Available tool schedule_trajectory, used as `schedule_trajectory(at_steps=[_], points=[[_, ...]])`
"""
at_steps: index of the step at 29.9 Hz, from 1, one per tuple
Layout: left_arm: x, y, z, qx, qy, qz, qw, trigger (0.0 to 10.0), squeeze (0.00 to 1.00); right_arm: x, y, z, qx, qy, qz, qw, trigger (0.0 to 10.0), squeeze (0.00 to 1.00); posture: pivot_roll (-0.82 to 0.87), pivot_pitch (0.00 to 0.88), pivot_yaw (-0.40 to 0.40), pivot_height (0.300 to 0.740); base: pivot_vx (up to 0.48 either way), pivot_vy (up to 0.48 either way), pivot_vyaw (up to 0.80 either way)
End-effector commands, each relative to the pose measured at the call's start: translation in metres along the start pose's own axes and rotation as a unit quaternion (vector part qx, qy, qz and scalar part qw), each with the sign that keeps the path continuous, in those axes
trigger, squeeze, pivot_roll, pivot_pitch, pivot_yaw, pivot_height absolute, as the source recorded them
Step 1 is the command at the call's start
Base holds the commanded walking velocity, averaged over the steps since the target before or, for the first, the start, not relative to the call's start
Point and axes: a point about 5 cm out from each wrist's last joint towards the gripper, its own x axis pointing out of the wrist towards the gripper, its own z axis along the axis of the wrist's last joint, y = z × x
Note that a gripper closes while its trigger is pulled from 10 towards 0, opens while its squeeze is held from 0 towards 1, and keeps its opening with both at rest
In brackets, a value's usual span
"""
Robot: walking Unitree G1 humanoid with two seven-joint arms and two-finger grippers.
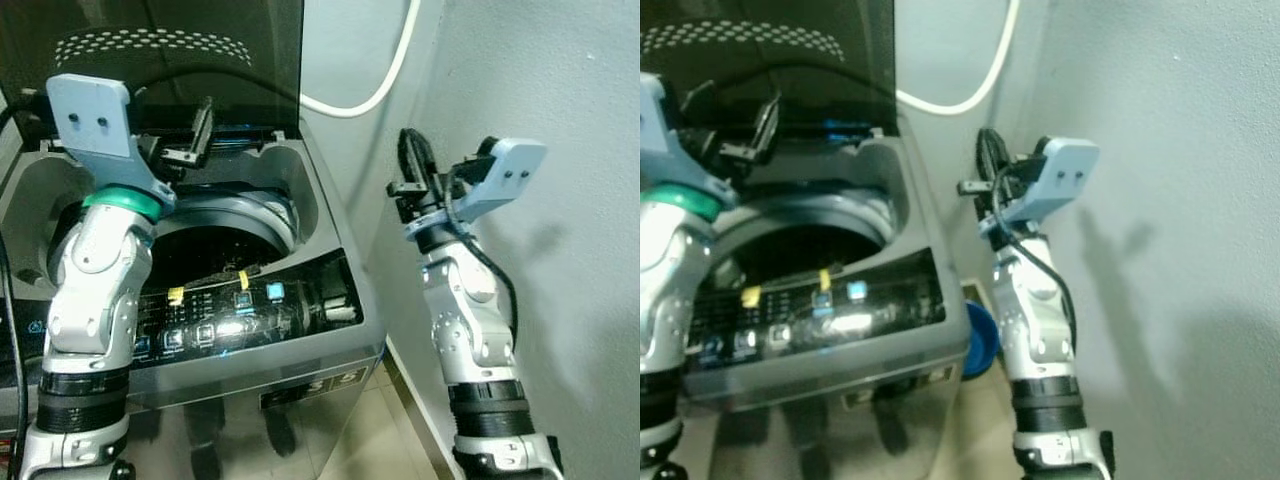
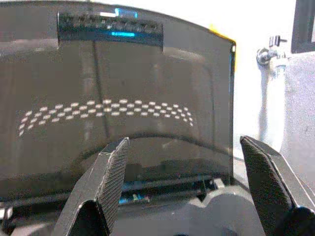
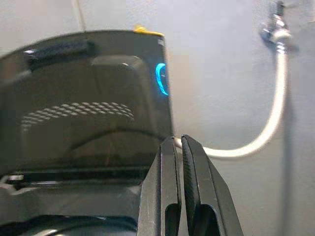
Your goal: Clothes washing
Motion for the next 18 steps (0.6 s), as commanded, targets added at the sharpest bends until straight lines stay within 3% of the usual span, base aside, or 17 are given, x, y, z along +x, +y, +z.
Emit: schedule_trajectory(at_steps=[1,12,18], points=[[-0.0018,-0.0010,-0.0013,0.009,-0.003,0.006,1.000,10.0,0.00,0.0020,-0.0032,0.0021,-0.008,-0.005,0.000,1.000,10.0,0.00,0.12,0.000,-0.053,0.731,0.000,0.000,0.00],[0.0018,-0.0018,-0.0004,0.013,-0.010,0.005,1.000,10.0,0.00,0.0032,-0.0060,0.0024,-0.008,-0.011,-0.017,1.000,10.0,0.00,0.13,0.000,-0.051,0.731,0.000,0.000,0.00],[0.0012,-0.0026,-0.0017,0.014,-0.008,0.007,1.000,10.0,0.00,0.0033,-0.0057,0.0009,-0.010,-0.009,-0.011,1.000,10.0,0.00,0.12,0.000,-0.052,0.731,-0.266,0.000,0.00]])
